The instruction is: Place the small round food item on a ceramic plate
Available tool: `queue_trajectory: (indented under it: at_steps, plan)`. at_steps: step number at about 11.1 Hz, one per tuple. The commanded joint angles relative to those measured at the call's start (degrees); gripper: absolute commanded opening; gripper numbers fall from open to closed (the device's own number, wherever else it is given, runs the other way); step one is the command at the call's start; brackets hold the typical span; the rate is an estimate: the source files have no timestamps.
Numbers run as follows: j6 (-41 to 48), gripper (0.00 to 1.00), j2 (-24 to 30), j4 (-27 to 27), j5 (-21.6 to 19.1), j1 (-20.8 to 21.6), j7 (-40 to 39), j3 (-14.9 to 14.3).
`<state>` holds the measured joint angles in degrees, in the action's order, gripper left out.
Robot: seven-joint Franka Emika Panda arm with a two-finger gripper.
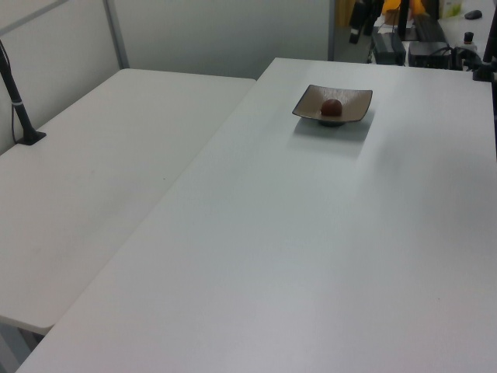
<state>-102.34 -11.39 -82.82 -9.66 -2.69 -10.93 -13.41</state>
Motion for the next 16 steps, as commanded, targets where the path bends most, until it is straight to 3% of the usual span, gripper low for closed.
queue_trajectory:
  at_steps: [1, 4, 7, 10, 12, 16]
  plan:
    - [7.0, 1.00, 8.5, -4.5, -0.1, 6.4, 5.9, -0.2]
    - [8.0, 1.00, 14.4, -9.4, 1.1, 11.5, 6.3, -0.1]
    - [8.7, 1.00, 13.7, -9.8, 6.6, 11.0, 8.9, 7.7]
    - [6.5, 1.00, 12.6, -11.8, 8.1, 8.9, 11.4, 13.8]
    - [4.1, 1.00, 12.0, -12.5, 10.5, 8.6, 8.7, 14.2]
    - [1.5, 1.00, 12.4, -12.4, 9.8, 7.7, 2.4, 11.7]
